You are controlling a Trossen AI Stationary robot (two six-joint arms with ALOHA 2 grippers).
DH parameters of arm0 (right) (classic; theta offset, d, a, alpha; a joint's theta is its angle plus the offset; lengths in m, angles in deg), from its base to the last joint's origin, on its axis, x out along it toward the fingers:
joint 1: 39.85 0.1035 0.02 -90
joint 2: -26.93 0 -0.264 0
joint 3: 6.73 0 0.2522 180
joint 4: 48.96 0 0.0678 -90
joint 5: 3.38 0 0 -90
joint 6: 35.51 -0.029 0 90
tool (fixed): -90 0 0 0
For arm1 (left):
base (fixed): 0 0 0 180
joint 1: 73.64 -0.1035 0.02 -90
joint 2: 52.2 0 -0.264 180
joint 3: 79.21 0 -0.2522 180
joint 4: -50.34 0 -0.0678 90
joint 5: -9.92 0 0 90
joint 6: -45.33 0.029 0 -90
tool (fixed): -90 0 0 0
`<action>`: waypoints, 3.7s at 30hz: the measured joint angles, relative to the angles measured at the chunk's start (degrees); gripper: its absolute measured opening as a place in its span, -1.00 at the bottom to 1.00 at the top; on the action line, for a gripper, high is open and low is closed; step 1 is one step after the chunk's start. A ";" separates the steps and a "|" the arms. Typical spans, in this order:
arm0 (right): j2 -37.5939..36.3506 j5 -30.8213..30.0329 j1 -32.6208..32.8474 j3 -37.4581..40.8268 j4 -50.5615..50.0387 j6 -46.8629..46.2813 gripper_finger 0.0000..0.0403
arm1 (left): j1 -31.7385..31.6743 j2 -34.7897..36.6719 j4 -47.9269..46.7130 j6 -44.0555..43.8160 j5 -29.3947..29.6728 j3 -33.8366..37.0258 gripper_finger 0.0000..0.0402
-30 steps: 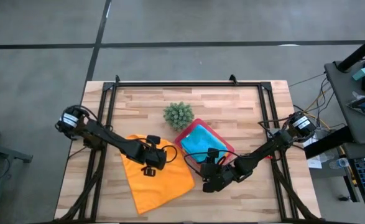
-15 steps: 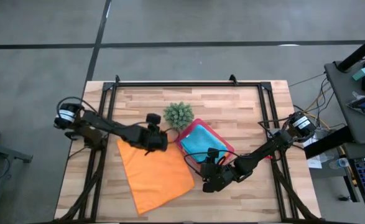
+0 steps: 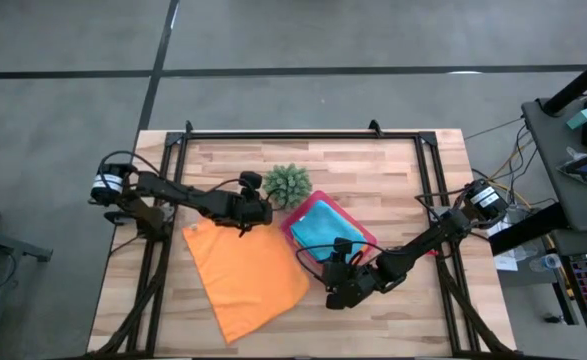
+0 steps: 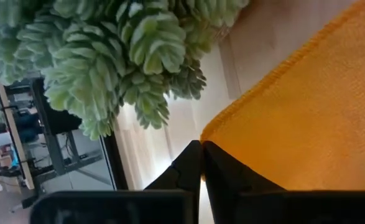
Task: Fold microfiber towels
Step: Fold the orange microfiber cloth
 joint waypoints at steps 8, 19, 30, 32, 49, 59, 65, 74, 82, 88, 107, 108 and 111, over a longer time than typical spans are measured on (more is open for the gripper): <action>0.00 0.00 0.00 0.00 0.00 0.18 -0.09 | -0.15 0.00 0.27 1.54 0.04 0.00 -0.61; 0.00 0.00 -0.02 -0.04 0.19 3.14 -0.09 | 4.50 0.75 -5.55 -4.68 1.24 -4.51 -0.20; 0.00 3.05 -0.92 -3.27 -0.87 15.42 -0.09 | 18.99 1.60 -15.75 -37.25 -5.18 -12.55 -0.19; 0.00 6.63 -0.91 -4.10 -1.44 18.00 -0.09 | 22.40 1.62 -15.62 -44.74 -9.51 -13.94 -0.19; 0.00 17.77 -0.87 -11.15 -3.99 22.64 -0.14 | 48.15 -2.60 1.84 -98.95 -21.36 -15.61 -0.21; 1.86 17.77 -0.87 -12.44 -2.36 22.41 -0.22 | 49.09 -13.13 -5.00 -103.11 -34.94 -21.99 -0.37; 8.16 17.64 -1.01 -19.14 -4.42 25.32 -0.19 | 49.65 -14.75 -12.09 -102.46 -34.88 -25.68 -0.38; 17.55 18.59 -1.25 -33.48 -25.18 25.56 0.02 | 50.73 -14.82 -12.03 -102.14 -34.22 -24.74 -0.19; 21.00 20.73 -1.86 -34.29 -25.90 24.08 0.12 | 51.23 -14.82 -11.98 -101.93 -33.90 -21.88 0.09; 22.43 20.59 -3.15 -34.23 -25.90 23.43 0.12 | 51.25 -14.82 -10.94 -101.93 -33.01 -21.23 0.10; 24.94 22.75 -4.48 -34.18 -25.88 24.16 0.00 | 51.30 -22.50 -8.21 -101.82 -32.84 -22.09 0.06; 24.96 22.78 -4.48 -34.18 -25.88 24.17 -0.06 | 51.28 -22.69 -8.48 -101.82 -32.88 -22.10 0.03; 25.00 23.04 -4.46 -34.18 -25.83 24.09 -0.29 | 51.28 -23.32 -10.08 -102.02 -33.07 -22.07 -0.14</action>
